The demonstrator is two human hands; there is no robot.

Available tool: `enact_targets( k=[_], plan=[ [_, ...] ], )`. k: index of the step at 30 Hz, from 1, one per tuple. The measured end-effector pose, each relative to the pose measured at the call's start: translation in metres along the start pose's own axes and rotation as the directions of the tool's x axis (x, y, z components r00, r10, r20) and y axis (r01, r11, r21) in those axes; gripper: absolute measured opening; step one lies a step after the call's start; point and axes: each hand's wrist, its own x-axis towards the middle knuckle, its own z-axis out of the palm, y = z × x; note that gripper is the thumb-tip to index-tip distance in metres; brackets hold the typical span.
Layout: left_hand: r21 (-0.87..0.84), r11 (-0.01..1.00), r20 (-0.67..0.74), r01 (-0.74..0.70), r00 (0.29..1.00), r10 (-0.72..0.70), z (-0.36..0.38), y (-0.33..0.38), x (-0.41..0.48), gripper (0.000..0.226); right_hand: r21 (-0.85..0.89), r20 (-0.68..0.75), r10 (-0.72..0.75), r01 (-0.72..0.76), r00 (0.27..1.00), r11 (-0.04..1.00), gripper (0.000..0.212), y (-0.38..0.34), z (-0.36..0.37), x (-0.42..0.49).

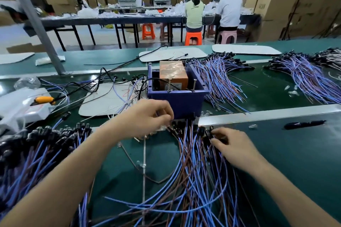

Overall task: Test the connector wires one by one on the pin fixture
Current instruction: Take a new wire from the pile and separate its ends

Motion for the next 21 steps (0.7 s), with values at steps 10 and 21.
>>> enact_targets(
  k=[10, 21],
  plan=[
    [0.639, 0.755, 0.413, -0.146, 0.893, -0.176, 0.033, 0.002, -0.076, 0.029, -0.139, 0.213, -0.534, 0.567, 0.818, 0.812, 0.047, -0.044, 0.043, -0.027],
    [0.078, 0.993, 0.467, 0.092, 0.876, -0.118, 0.059, 0.038, -0.136, 0.026, -0.151, 0.131, -0.541, 0.556, 0.831, 0.817, 0.015, -0.034, 0.066, -0.027]
  ],
)
